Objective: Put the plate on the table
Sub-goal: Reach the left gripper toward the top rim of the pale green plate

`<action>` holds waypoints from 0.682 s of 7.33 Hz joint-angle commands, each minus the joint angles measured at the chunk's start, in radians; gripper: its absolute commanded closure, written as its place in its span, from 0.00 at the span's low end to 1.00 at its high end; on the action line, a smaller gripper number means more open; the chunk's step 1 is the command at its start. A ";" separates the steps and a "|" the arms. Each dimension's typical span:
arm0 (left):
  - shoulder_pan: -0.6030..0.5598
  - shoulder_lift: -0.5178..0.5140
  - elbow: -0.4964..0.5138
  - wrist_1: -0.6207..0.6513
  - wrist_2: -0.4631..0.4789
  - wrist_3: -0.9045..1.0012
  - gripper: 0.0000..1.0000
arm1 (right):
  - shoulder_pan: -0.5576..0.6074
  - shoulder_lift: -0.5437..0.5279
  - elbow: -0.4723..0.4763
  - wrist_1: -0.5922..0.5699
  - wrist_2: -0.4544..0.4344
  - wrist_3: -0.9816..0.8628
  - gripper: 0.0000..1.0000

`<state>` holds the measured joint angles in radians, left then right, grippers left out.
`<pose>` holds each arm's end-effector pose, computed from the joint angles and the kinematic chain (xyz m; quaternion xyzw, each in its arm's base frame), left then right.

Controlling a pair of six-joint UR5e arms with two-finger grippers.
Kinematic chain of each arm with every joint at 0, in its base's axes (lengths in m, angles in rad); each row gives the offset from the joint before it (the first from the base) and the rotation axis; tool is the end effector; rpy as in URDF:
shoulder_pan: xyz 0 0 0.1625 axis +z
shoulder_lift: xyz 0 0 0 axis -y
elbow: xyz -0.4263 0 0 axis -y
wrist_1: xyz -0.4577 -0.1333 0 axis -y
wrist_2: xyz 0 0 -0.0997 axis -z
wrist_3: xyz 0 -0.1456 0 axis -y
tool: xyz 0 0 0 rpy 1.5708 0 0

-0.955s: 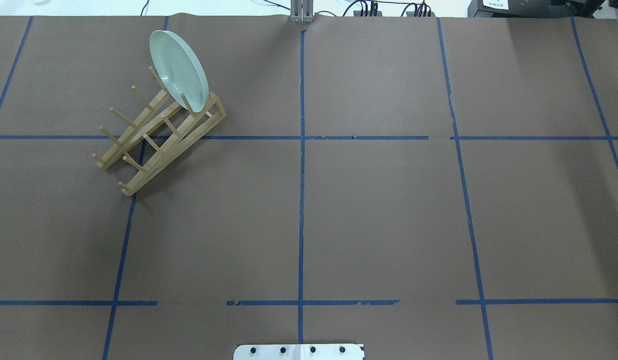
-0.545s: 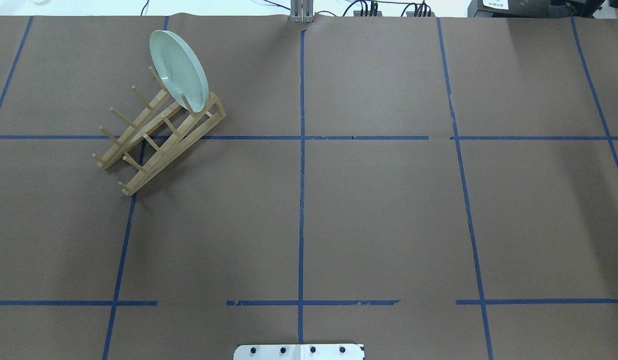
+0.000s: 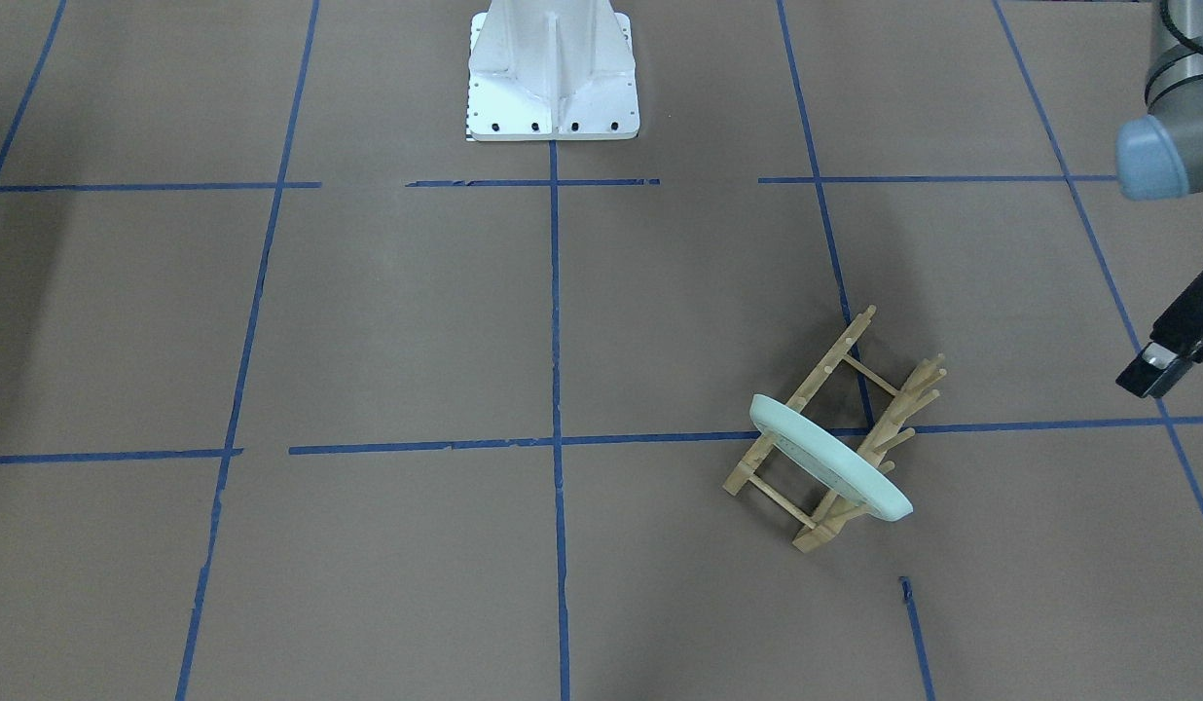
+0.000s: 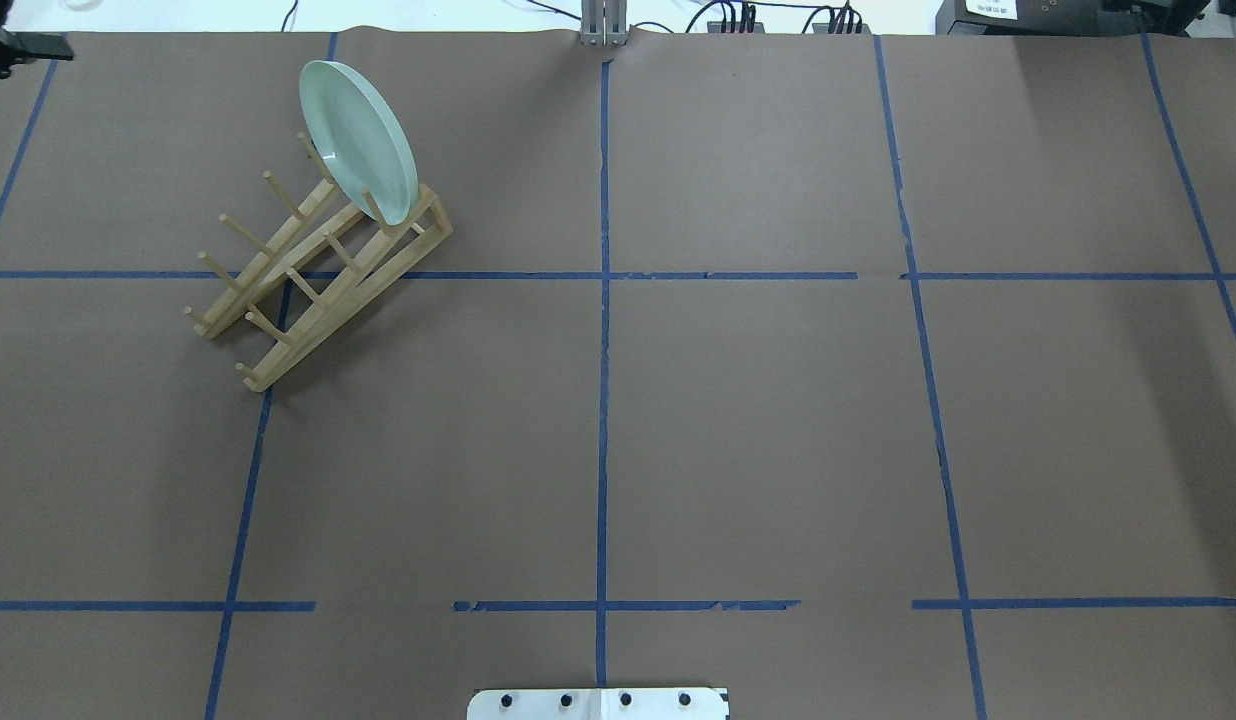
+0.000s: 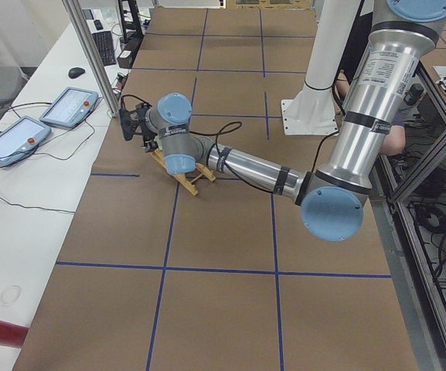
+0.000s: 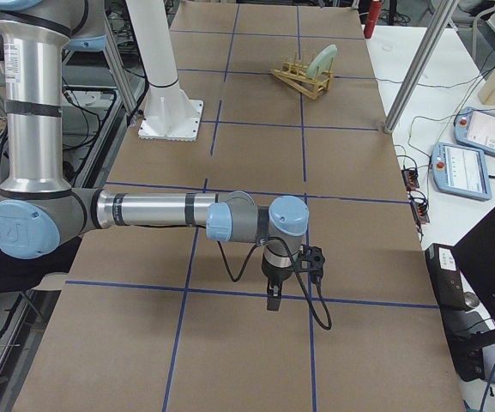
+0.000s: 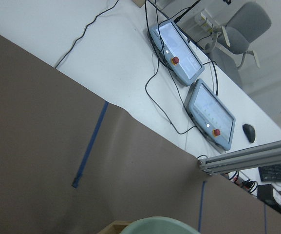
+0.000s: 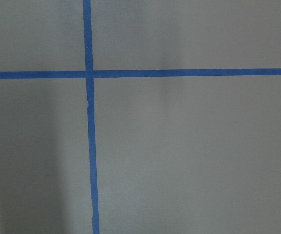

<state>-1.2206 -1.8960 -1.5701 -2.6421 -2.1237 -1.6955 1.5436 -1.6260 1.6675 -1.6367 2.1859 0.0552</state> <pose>0.1900 -0.6858 0.3439 0.1435 0.6366 -0.3221 0.6858 0.0348 -0.5317 0.6905 -0.0241 -0.3020 0.0170 0.9529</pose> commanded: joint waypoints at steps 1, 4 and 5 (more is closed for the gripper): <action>0.200 -0.072 0.004 -0.018 0.197 -0.237 0.00 | 0.001 0.000 0.000 0.000 0.000 0.000 0.00; 0.283 -0.084 0.019 -0.016 0.247 -0.231 0.00 | 0.001 0.000 0.000 0.000 0.000 0.000 0.00; 0.288 -0.096 0.025 -0.015 0.248 -0.230 0.10 | 0.000 0.000 0.000 0.000 0.000 0.000 0.00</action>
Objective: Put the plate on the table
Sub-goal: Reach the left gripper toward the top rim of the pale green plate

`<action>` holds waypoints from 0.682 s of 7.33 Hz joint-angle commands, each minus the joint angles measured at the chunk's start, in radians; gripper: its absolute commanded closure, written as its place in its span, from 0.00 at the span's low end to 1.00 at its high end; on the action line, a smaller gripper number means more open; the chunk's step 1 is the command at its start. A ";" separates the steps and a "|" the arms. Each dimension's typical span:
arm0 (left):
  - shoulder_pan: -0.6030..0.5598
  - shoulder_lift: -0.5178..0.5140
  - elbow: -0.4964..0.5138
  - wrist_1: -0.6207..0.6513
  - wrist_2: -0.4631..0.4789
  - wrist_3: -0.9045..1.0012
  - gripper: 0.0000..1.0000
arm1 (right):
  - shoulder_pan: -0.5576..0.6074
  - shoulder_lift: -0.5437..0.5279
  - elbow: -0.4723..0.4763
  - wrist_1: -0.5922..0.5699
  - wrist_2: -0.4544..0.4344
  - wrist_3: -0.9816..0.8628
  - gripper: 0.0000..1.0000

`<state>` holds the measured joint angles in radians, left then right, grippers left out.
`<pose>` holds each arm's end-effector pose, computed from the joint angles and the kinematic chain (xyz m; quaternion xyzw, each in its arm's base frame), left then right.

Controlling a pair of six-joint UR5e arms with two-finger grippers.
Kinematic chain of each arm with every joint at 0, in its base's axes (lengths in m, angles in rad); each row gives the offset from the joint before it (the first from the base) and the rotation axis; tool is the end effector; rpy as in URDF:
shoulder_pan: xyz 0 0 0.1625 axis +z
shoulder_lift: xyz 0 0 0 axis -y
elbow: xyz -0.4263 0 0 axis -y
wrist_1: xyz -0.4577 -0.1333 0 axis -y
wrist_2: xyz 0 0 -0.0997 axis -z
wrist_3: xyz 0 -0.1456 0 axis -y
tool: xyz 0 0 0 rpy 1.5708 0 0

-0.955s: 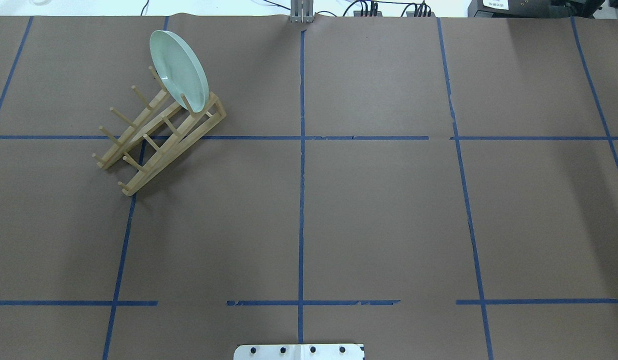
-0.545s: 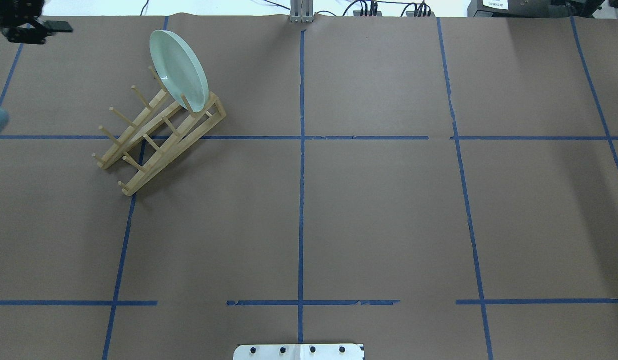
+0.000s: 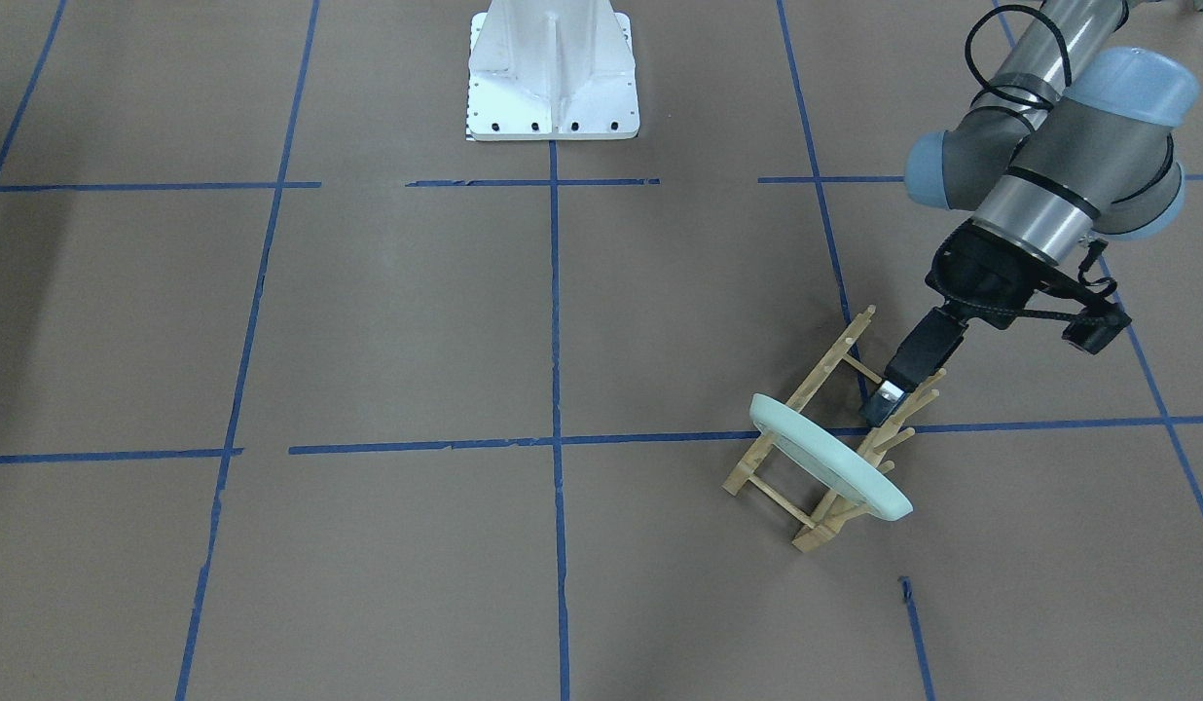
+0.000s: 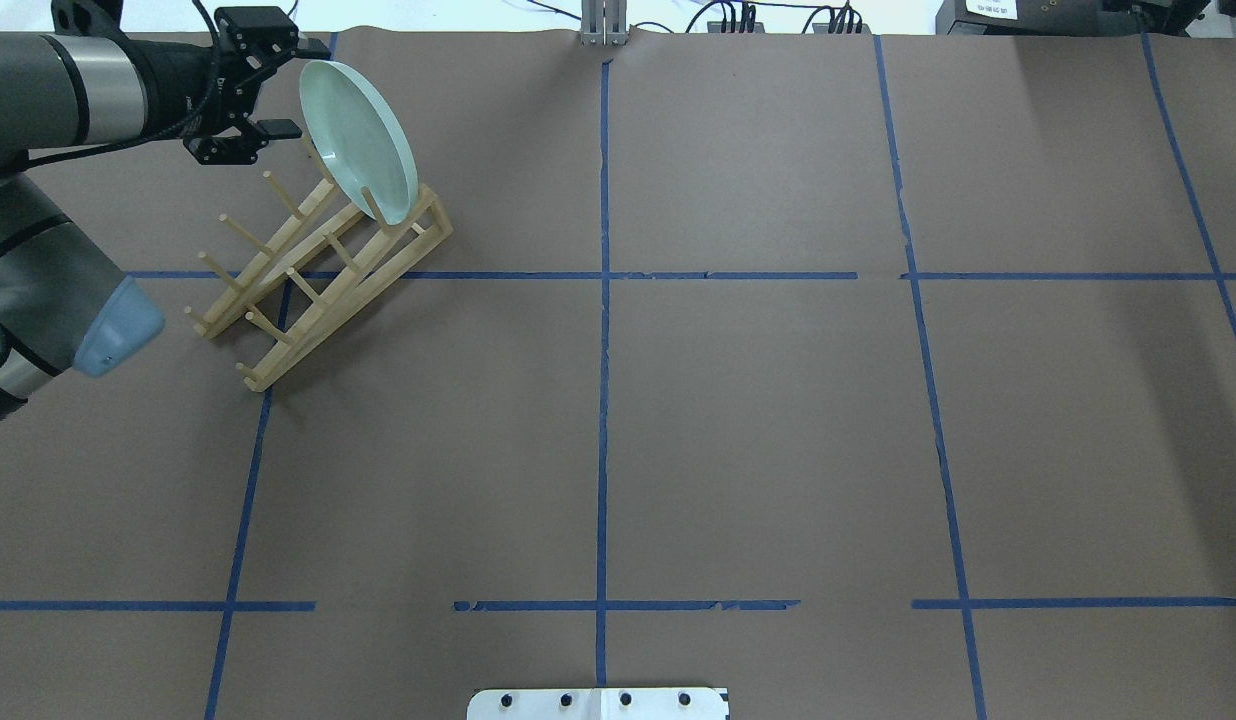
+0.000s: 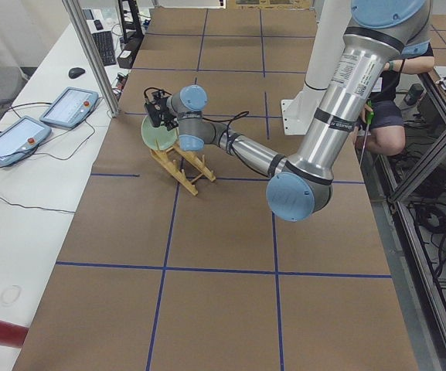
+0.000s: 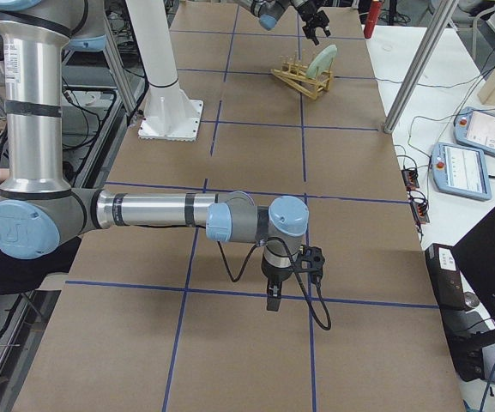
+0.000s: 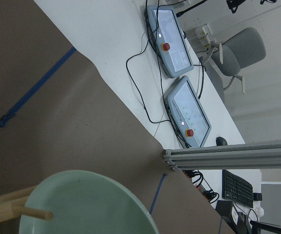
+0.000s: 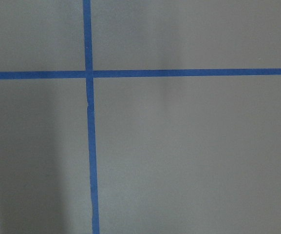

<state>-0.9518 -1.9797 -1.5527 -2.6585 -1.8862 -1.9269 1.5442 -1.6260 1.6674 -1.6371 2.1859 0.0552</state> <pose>0.3574 -0.6536 0.2928 0.0843 0.6701 -0.3600 0.6436 0.0352 -0.5316 0.6906 -0.0242 -0.3020 0.0174 0.9529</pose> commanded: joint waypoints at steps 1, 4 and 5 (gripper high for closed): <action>0.027 -0.036 0.020 0.003 0.010 0.006 0.16 | 0.001 0.000 0.000 0.000 0.000 0.000 0.00; 0.044 -0.062 0.051 0.006 0.012 0.064 0.40 | -0.001 0.000 0.000 0.000 0.000 0.000 0.00; 0.042 -0.062 0.057 0.009 0.012 0.090 0.52 | 0.001 0.000 0.000 -0.001 0.000 0.000 0.00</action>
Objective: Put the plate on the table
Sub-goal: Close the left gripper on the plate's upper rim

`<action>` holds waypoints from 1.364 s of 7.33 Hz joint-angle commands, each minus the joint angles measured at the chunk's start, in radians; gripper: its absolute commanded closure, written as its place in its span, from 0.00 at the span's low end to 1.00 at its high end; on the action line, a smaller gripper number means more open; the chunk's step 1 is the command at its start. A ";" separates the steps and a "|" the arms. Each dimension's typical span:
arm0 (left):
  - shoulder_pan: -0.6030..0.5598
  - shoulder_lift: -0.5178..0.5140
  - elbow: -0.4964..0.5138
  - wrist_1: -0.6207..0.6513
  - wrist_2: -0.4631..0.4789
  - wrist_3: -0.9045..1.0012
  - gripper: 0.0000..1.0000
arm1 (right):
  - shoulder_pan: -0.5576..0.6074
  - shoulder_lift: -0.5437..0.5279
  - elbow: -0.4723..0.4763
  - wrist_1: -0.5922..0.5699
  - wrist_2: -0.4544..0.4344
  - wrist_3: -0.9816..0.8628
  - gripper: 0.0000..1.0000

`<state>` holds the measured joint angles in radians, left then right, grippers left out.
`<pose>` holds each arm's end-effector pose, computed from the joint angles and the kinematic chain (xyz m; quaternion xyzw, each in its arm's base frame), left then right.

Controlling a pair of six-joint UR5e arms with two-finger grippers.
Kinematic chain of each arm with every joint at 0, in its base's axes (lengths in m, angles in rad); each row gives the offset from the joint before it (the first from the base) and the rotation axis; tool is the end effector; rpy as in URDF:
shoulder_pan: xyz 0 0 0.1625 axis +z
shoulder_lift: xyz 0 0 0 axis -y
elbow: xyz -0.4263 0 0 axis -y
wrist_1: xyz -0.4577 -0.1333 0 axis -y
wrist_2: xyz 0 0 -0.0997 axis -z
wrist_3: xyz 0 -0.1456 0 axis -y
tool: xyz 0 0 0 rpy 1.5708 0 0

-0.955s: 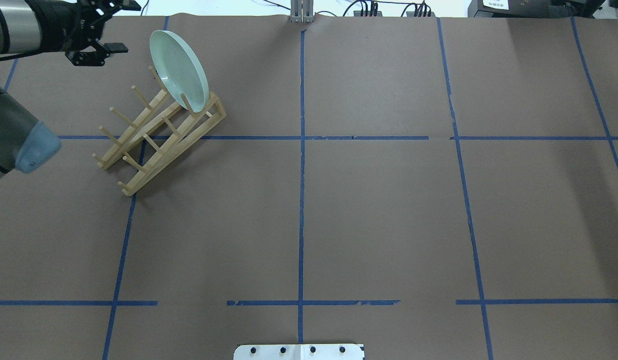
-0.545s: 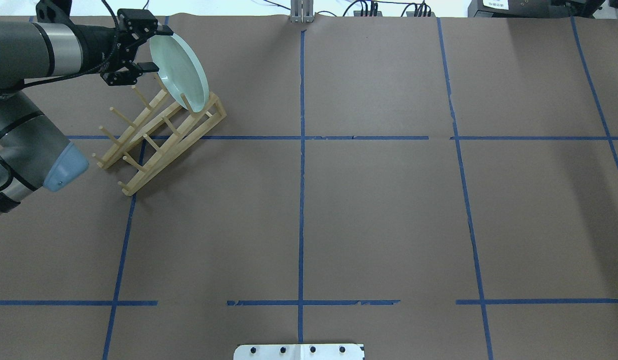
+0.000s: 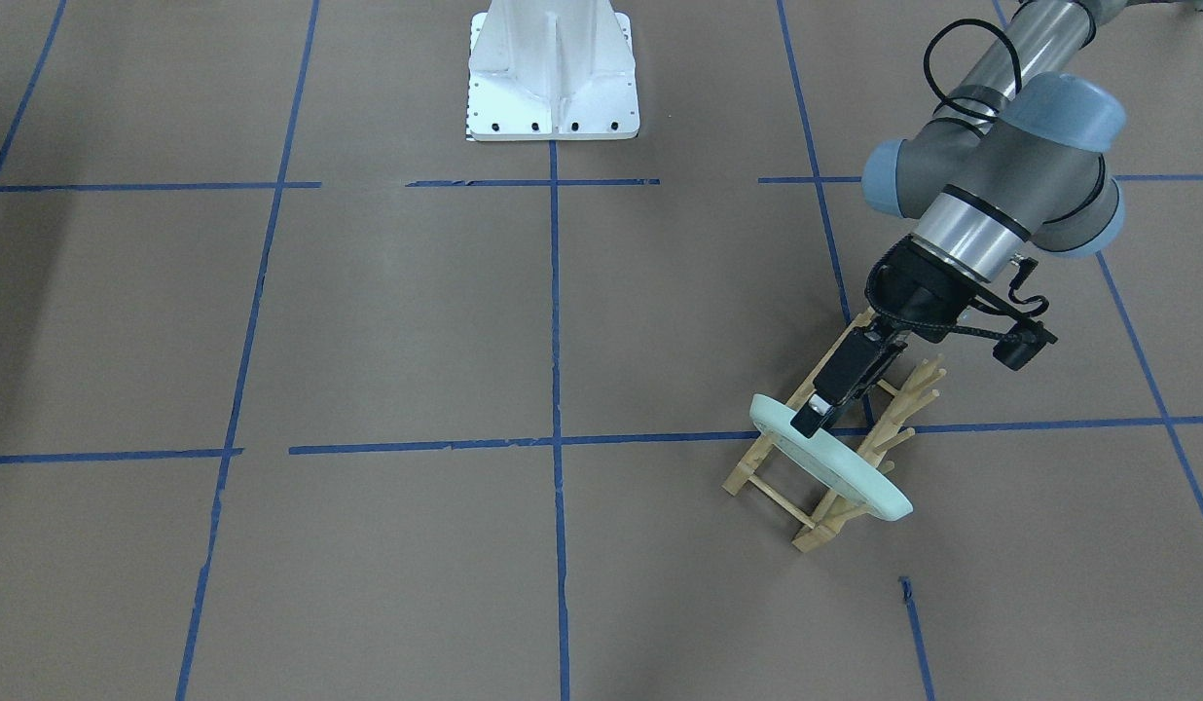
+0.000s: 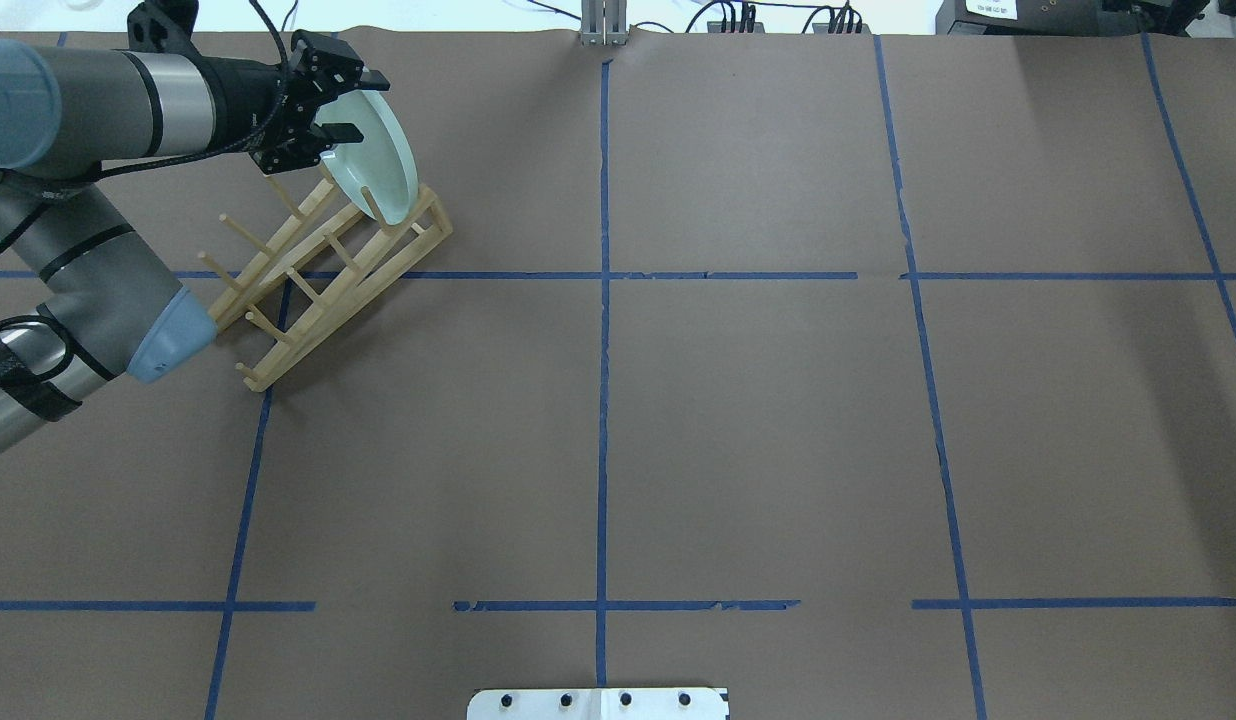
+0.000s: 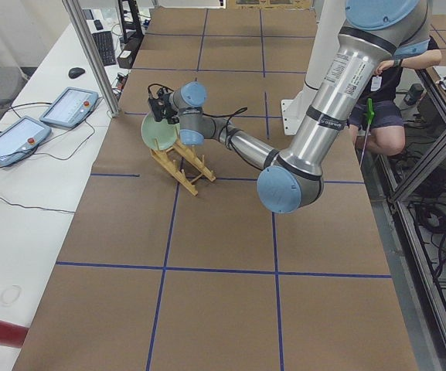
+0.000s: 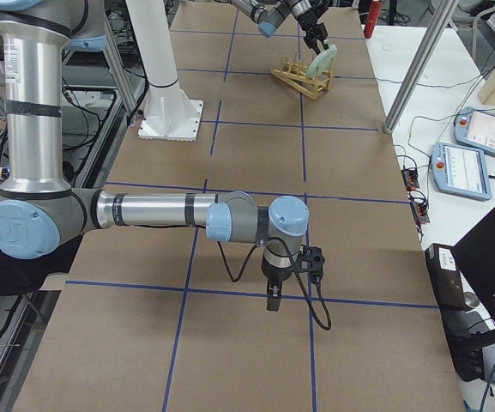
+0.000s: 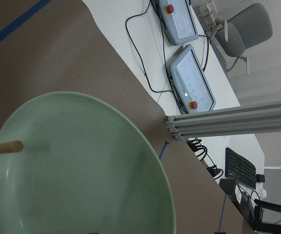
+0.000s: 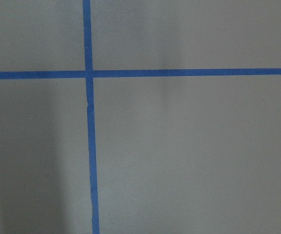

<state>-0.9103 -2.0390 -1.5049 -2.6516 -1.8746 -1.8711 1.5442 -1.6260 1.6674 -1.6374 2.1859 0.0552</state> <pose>0.3958 -0.6557 0.2766 0.0941 0.6704 -0.3307 0.6576 0.0352 -0.5316 0.6906 -0.0244 -0.3020 0.0174 0.9528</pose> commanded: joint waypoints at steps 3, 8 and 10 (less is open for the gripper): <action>-0.004 -0.001 0.009 -0.002 -0.001 0.084 0.85 | 0.000 0.000 0.000 0.001 0.000 0.000 0.00; -0.050 0.016 -0.060 -0.017 -0.011 0.084 1.00 | -0.001 0.000 0.000 0.001 0.000 0.000 0.00; -0.053 0.051 -0.080 -0.113 -0.009 0.052 1.00 | -0.001 0.000 0.000 0.001 0.000 0.000 0.00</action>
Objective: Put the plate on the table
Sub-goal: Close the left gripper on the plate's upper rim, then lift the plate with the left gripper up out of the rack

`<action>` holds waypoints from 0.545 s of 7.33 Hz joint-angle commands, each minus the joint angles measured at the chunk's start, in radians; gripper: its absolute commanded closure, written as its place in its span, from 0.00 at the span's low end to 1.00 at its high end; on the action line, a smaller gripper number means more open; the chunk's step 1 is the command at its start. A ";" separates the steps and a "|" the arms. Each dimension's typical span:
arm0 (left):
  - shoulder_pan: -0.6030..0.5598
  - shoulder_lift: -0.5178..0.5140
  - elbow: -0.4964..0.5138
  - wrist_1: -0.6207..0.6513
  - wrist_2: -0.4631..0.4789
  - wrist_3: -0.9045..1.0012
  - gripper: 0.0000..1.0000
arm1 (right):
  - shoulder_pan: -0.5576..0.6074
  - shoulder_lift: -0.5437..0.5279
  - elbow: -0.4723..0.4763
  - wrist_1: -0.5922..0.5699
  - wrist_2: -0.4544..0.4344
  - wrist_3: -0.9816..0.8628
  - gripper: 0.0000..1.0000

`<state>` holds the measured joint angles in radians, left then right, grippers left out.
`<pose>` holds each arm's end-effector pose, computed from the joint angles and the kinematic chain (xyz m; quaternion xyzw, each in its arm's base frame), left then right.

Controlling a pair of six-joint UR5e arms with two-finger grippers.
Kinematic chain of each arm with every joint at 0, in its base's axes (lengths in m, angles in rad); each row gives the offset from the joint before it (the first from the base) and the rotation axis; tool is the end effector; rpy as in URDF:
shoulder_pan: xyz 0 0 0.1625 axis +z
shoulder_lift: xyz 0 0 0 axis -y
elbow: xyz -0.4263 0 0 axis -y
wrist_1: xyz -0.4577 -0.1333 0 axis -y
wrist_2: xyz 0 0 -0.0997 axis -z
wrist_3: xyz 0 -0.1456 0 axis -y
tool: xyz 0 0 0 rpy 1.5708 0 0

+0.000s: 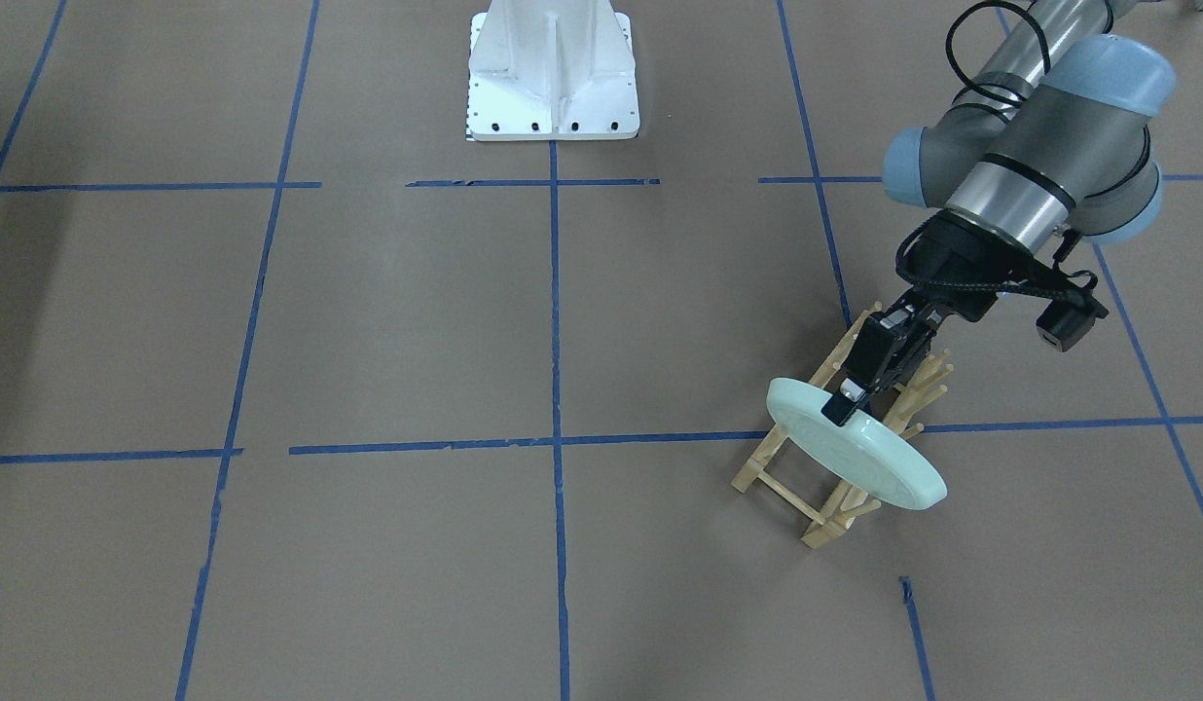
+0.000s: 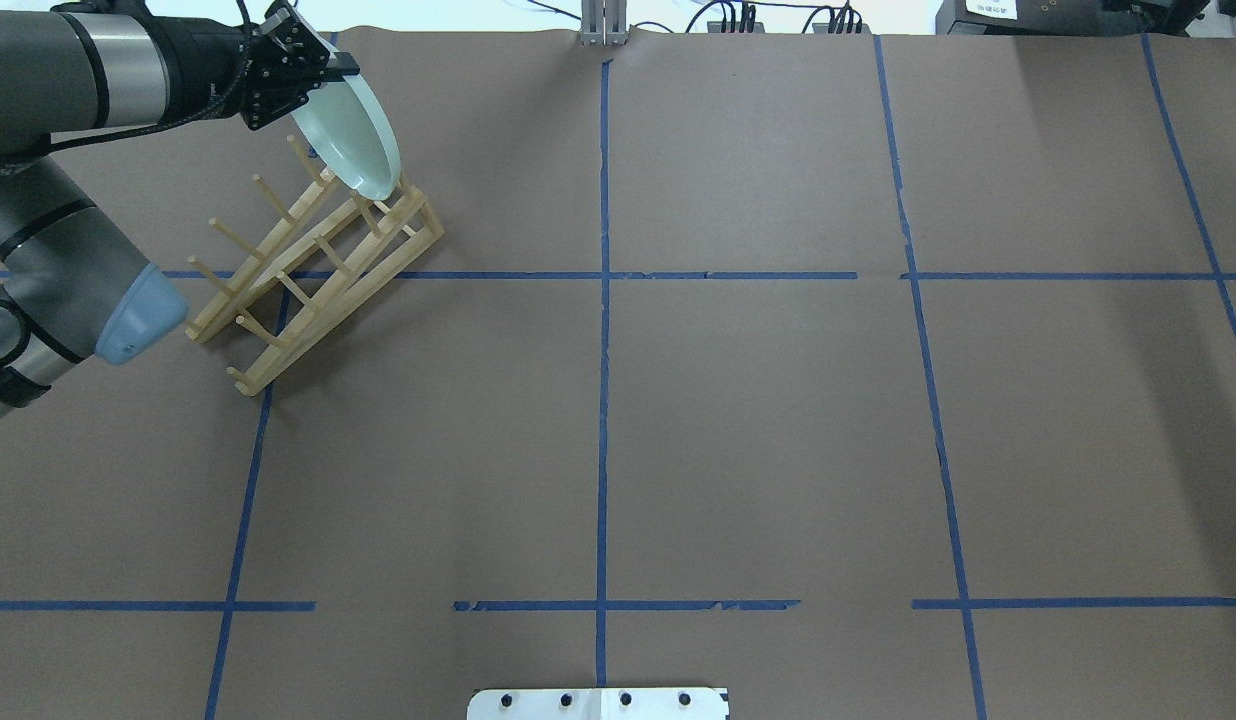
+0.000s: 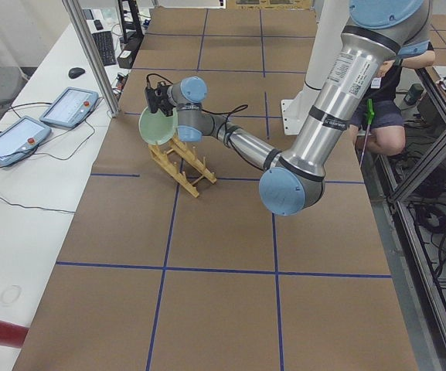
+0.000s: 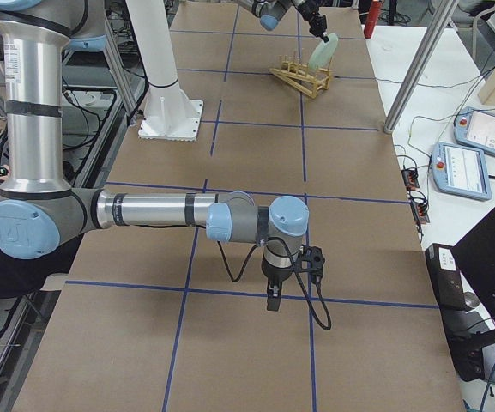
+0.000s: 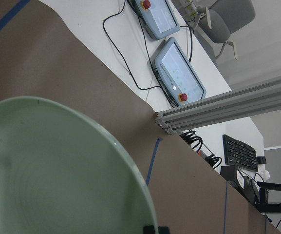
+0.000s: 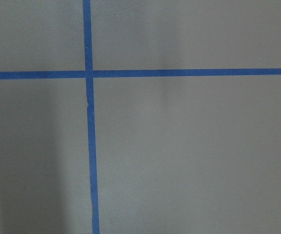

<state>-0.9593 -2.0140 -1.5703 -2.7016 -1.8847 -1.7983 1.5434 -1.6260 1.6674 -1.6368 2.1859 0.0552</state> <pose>0.3494 -0.6522 0.2515 0.1472 0.6926 -0.2983 0.6401 0.0347 -0.5317 0.6905 -0.0242 -0.3020 0.0170 0.9529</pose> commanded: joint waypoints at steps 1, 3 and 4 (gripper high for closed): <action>-0.025 0.050 -0.014 -0.157 0.001 -0.091 1.00 | 0.000 0.000 0.000 0.000 0.000 0.000 0.00; -0.086 0.052 -0.055 -0.169 -0.057 -0.110 1.00 | 0.000 0.000 0.000 0.000 0.000 0.000 0.00; -0.134 0.043 -0.071 -0.140 -0.124 -0.108 1.00 | 0.001 0.000 0.000 0.000 0.000 0.000 0.00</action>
<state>-1.0407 -1.9656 -1.6191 -2.8595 -1.9394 -1.9021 1.5434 -1.6260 1.6674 -1.6368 2.1859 0.0552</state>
